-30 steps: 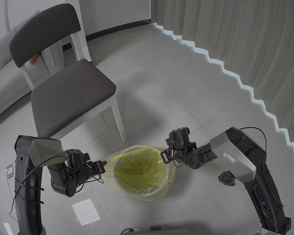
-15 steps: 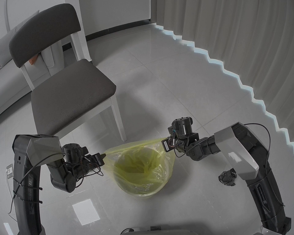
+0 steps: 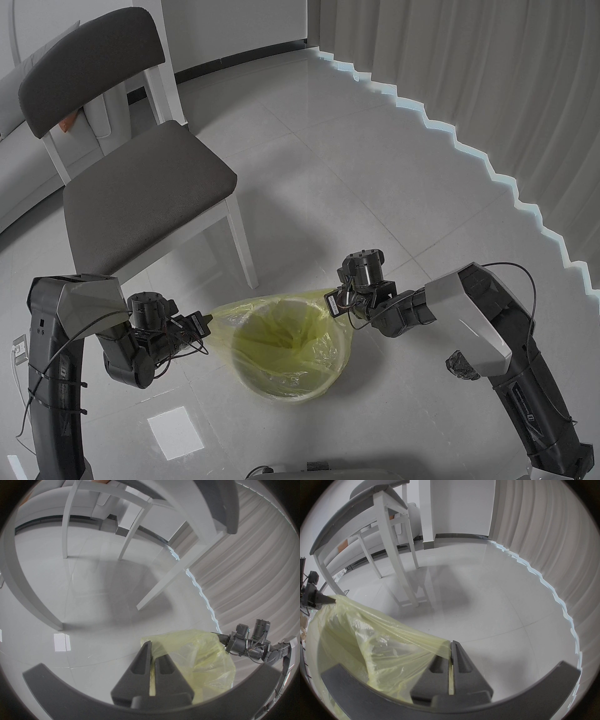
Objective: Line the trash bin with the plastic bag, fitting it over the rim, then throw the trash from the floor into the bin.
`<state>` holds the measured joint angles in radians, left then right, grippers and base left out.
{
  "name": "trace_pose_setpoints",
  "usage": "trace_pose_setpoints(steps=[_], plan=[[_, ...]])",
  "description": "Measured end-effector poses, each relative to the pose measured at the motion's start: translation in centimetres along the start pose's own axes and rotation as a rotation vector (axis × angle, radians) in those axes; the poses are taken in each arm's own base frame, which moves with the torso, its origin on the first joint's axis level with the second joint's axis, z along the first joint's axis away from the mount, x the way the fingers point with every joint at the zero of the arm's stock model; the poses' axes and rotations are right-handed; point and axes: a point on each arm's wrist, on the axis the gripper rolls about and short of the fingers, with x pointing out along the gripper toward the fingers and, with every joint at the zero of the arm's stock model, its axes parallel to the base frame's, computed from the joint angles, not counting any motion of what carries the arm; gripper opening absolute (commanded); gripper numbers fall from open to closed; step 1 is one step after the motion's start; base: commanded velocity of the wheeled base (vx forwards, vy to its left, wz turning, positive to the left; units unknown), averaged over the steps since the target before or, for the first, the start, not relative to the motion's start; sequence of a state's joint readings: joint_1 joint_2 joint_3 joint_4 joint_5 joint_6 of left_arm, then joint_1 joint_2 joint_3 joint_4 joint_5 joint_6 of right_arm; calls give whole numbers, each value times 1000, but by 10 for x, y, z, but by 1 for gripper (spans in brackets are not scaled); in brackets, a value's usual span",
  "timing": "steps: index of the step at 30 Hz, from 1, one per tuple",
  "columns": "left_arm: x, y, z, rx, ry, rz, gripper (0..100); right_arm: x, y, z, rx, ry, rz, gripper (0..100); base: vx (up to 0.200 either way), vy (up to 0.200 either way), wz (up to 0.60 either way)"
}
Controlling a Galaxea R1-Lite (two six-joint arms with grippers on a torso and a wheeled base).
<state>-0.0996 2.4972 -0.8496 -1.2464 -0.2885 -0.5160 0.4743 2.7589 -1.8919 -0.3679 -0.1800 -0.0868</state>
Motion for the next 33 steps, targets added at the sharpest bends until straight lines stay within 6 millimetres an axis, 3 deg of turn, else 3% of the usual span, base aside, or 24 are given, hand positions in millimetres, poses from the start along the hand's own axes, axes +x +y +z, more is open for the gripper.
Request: trace_pose_setpoints(steps=[13, 26, 33], plan=[[-9, 9, -10, -14, 25, 22, 0, -5, -2, -20, -14, 74, 2, 0, 0, 0, 0], [-24, 0, -31, 3, 55, 0, 0, -28, -11, -1, -7, 67, -4, 0, 0, 0, 0], [-23, 1, -41, 6, 82, 10, 0, -32, -9, -10, -19, 102, 2, 0, 0, 0, 0]])
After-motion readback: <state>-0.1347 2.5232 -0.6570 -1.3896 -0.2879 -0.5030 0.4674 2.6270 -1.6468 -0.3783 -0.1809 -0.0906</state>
